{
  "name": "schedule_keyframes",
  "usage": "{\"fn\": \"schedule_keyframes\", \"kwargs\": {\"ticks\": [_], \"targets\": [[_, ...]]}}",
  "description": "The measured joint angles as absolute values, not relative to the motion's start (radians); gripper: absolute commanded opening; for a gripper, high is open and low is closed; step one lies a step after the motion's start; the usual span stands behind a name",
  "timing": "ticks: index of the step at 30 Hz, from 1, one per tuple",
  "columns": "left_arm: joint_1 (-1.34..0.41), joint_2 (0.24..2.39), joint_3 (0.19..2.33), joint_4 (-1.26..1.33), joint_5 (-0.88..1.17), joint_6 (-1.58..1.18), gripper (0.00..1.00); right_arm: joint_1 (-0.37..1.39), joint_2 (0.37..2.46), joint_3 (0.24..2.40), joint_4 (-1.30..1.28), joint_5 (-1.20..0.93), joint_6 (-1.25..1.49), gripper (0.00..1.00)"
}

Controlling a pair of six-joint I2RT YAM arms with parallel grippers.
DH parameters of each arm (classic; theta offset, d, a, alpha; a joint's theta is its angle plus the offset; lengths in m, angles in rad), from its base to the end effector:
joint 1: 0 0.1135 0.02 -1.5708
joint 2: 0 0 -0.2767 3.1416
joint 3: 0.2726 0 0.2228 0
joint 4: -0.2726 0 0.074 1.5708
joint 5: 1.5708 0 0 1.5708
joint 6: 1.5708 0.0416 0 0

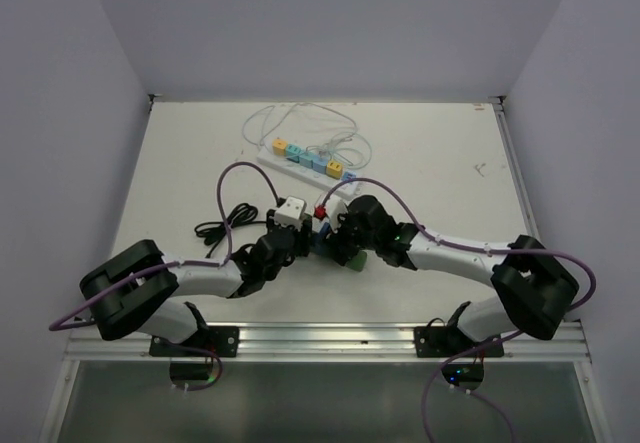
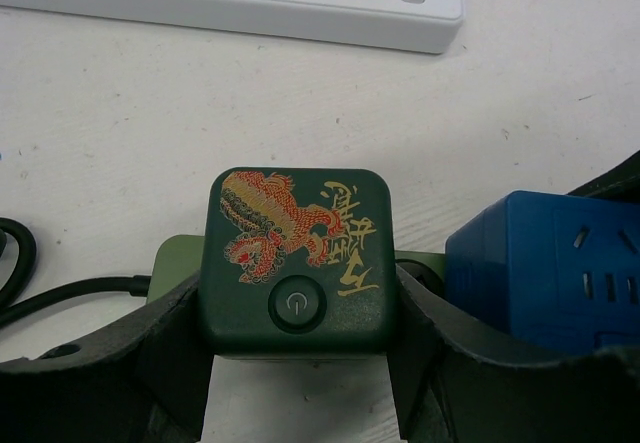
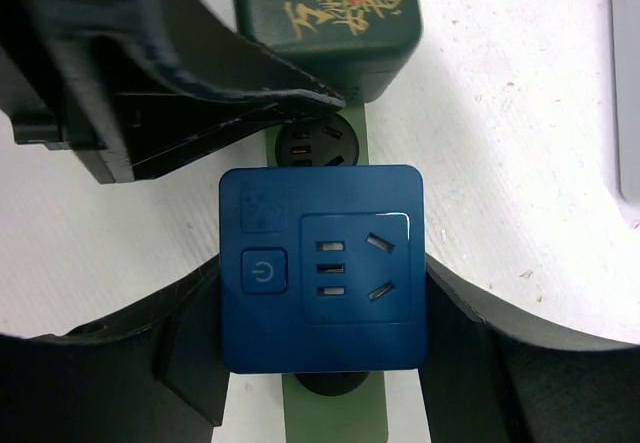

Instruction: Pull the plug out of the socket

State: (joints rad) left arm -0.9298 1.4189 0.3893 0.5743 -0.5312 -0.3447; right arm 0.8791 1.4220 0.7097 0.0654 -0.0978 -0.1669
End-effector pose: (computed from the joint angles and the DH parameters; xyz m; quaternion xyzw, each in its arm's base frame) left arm 0.1597 -0.1788 0.1857 0.1031 0.8240 -0.1249 0.5430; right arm 0.1708 0.2126 0.2227 -0.4655 0.7637 0.1962 0.4020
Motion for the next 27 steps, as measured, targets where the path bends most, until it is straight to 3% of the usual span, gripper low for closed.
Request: {"fn": "schedule_keyframes", "kwargs": {"ticks": [9,13,22,27], "targets": [[-0.927,1.368,0.341,0.638,-0.502,-0.369,0.00,0.645,1.432,0.717,0.096,-0.491,0.092,0.18],[-0.923,1.361,0.334,0.646,-0.503,-0.376,0.00,0.636,1.451,0.737,0.093,-0.525,0.118,0.18],[-0.919,1.375,0.337,0.614,-0.530,-0.355,0.00,0.922,1.450,0.785,-0.004,-0.076,-0.123,0.19],[-0.925,1.391,0.358,0.591,-0.542,-0.355,0.00,0.964,1.451,0.785,-0.017,0.020,-0.161,0.21]]}}
